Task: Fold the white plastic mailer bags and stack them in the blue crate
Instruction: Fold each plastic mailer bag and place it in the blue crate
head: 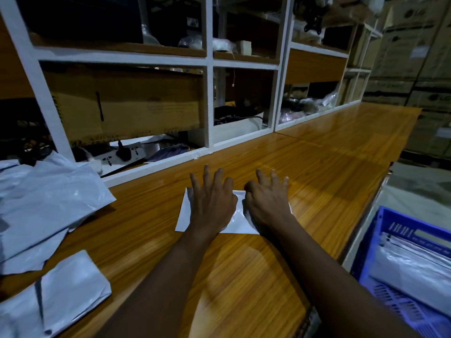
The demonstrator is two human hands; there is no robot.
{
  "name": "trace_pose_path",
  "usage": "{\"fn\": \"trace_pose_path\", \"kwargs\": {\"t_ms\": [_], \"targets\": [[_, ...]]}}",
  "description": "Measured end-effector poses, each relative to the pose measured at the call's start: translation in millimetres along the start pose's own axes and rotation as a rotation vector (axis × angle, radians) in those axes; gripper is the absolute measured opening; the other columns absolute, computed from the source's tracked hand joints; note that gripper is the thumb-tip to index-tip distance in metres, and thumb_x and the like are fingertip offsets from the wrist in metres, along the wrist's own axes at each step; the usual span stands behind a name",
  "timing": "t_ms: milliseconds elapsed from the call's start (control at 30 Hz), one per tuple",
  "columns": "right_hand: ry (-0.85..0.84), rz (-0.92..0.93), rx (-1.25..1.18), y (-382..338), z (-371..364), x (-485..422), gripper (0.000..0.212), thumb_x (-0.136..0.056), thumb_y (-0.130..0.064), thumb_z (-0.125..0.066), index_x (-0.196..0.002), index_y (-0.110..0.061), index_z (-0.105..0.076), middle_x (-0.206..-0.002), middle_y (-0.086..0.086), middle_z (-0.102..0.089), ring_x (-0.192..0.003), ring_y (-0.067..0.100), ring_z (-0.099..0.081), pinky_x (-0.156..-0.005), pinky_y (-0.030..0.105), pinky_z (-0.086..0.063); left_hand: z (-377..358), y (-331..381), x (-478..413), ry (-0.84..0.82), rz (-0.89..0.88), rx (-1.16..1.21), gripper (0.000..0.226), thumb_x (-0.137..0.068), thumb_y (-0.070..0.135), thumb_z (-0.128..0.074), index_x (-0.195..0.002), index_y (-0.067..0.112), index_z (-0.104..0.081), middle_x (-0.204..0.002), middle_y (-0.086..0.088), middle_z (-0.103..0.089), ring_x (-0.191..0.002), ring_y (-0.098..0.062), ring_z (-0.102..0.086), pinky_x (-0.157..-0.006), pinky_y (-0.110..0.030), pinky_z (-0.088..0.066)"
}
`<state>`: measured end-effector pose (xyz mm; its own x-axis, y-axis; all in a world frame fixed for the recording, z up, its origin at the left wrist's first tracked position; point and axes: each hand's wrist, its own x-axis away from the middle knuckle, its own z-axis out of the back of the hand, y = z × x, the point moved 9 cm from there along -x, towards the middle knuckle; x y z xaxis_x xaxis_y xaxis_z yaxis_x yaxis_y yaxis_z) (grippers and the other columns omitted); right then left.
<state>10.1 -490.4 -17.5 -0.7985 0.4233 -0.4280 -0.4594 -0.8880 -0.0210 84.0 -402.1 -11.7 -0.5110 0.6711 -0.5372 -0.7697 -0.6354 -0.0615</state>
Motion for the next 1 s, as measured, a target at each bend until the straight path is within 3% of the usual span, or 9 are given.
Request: {"fn": "trace_pose_path", "kwargs": {"t_ms": [100,300,433,600,800,1000], "targets": [[-0.022,0.001,-0.006,12.3,2.4,13.0,0.074,-0.086,-0.042,-0.002,-0.111,-0.019,-0.068,-0.158,0.010,-0.035,-0.147,0.044,-0.016,-0.113,0.069,-0.008,5.7,20.7,7.8,-0.017,-0.045,0.042,0.033,-0.098,0.037,-0.042,-0.125,0.024,-0.057,-0.155,-0.006,-0.036,-0.149,-0.035,-0.015,-0.116,-0.062,-0.009],[-0.009,-0.082,-0.058,52.7,15.9,44.5,0.052,-0.093,-0.037,-0.021,-0.107,-0.019,-0.068,-0.159,0.005,-0.034,-0.151,0.036,-0.013,-0.117,0.064,-0.005,11.9,55.9,16.4,-0.056,-0.092,0.011,0.044,-0.100,0.051,-0.031,-0.134,0.032,-0.052,-0.160,-0.004,-0.028,-0.150,-0.032,-0.010,-0.115,-0.064,-0.006],[0.051,-0.135,-0.085,89.5,42.0,66.6,0.053,-0.091,-0.039,-0.014,-0.097,-0.018,-0.062,-0.159,0.007,-0.032,-0.151,0.036,-0.012,-0.117,0.063,-0.003,20.0,95.2,19.8,0.007,-0.139,0.058,0.051,-0.097,0.047,-0.020,-0.122,0.029,-0.060,-0.160,-0.009,-0.029,-0.150,-0.035,-0.013,-0.114,-0.068,-0.007],[0.064,-0.258,-0.108,161.9,61.8,94.5,0.037,-0.089,-0.036,-0.024,-0.088,-0.021,-0.058,-0.160,0.004,-0.031,-0.151,0.034,-0.012,-0.119,0.060,0.000,29.7,176.7,19.3,0.123,-0.281,0.174,0.044,-0.097,0.036,-0.020,-0.109,0.021,-0.059,-0.153,-0.013,-0.039,-0.149,-0.037,-0.018,-0.113,-0.070,-0.007],[0.079,-0.409,-0.049,262.9,67.5,155.7,0.075,-0.080,-0.045,-0.004,-0.106,-0.017,-0.069,-0.156,0.002,-0.039,-0.146,0.033,-0.024,-0.117,0.057,-0.014,27.2,294.1,12.9,0.179,-0.444,0.246,0.038,-0.094,0.030,-0.032,-0.103,0.014,-0.065,-0.145,-0.018,-0.048,-0.144,-0.043,-0.027,-0.111,-0.072,-0.010],[-0.004,-0.575,-0.026,378.3,36.5,220.3,0.072,-0.080,-0.044,-0.008,-0.105,-0.012,-0.068,-0.158,0.007,-0.036,-0.149,0.036,-0.017,-0.120,0.053,-0.005,-4.9,422.0,10.0,0.109,-0.618,0.209,0.032,-0.088,0.031,-0.043,-0.103,0.015,-0.066,-0.146,-0.019,-0.048,-0.145,-0.043,-0.024,-0.113,-0.071,-0.004]]}}
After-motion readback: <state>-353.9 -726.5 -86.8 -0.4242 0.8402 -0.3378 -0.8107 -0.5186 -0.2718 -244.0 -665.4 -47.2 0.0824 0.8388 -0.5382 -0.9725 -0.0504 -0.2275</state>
